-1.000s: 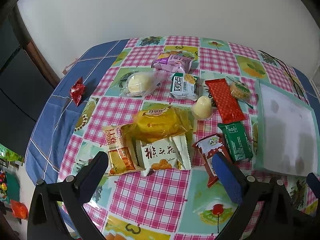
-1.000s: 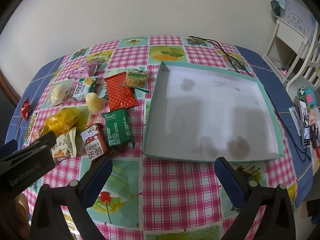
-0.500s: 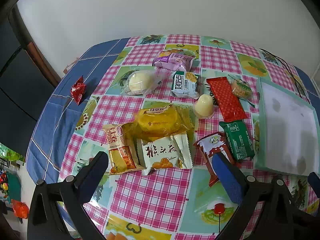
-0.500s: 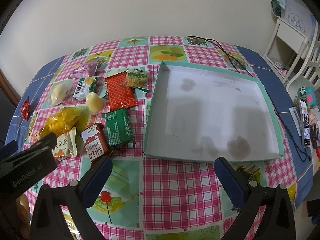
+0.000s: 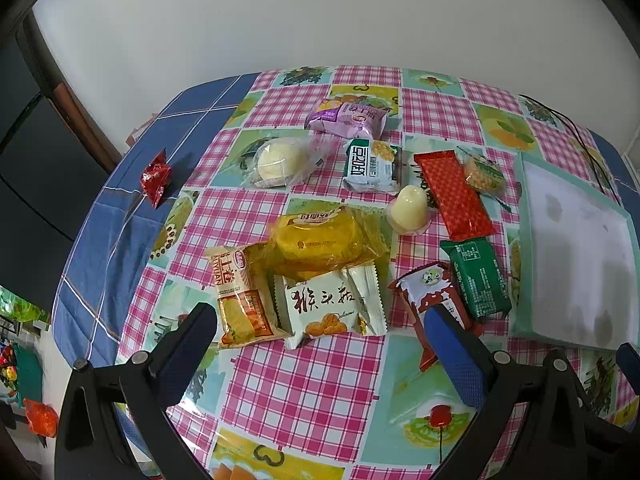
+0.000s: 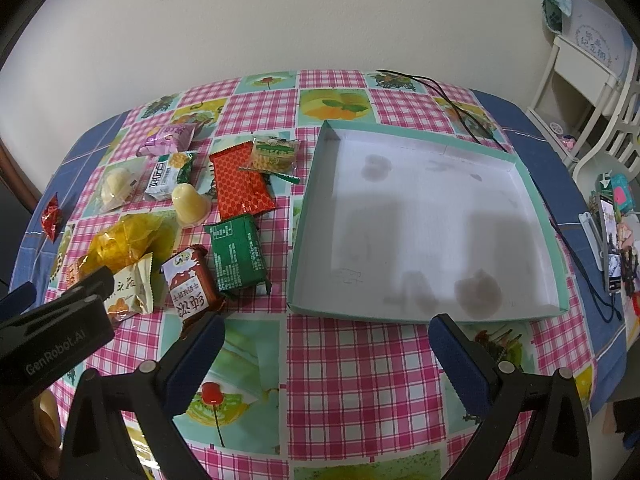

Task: Organize snacks
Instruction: 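Grasp the yellow cake roll pack with the left tool while the right tool grasps the red-and-white milk biscuit pack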

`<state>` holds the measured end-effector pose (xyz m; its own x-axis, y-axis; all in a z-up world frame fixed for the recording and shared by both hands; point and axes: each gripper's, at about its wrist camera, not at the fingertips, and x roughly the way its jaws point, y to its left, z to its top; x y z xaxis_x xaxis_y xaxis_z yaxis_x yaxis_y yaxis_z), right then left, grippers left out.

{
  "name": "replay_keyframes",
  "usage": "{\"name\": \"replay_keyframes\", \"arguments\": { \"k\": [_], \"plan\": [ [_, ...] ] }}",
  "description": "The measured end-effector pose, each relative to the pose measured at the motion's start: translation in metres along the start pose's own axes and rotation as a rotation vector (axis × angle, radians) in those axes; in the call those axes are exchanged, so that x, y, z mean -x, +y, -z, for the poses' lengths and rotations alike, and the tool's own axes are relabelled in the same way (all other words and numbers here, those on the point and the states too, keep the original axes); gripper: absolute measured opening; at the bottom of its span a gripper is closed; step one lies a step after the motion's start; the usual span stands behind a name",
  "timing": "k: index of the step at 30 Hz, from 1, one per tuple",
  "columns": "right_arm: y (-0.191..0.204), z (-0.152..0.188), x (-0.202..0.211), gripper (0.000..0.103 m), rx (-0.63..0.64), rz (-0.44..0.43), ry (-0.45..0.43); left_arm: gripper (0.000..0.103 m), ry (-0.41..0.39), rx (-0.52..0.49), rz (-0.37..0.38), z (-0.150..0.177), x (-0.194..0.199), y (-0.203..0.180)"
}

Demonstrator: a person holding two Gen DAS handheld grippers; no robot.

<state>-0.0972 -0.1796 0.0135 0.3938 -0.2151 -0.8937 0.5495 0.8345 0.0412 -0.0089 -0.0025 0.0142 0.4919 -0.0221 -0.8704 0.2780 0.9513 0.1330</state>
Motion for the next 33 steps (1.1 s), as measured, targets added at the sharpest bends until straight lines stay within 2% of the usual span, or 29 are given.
{"name": "replay_keyframes", "arguments": {
  "k": [6,22,26,31,33],
  "plan": [
    [0.009,-0.002,-0.004,0.103,0.008,-0.03,-0.001,0.103,0.025,0.046,0.001,-0.004,-0.008,0.014],
    [0.076,-0.007,-0.032,0.102,0.101,-0.128,0.06,0.103,0.095,0.216,0.039,-0.01,-0.04,0.081],
    [0.087,-0.012,-0.038,0.095,0.111,-0.167,0.065,0.103,0.118,0.251,0.043,-0.011,-0.053,0.095],
    [0.1,-0.017,-0.049,0.078,0.14,-0.209,0.088,0.102,0.145,0.271,0.049,-0.012,-0.07,0.106],
    [0.102,-0.019,-0.056,0.072,0.144,-0.212,0.104,0.097,0.153,0.263,0.051,-0.013,-0.076,0.107]
  ]
}}
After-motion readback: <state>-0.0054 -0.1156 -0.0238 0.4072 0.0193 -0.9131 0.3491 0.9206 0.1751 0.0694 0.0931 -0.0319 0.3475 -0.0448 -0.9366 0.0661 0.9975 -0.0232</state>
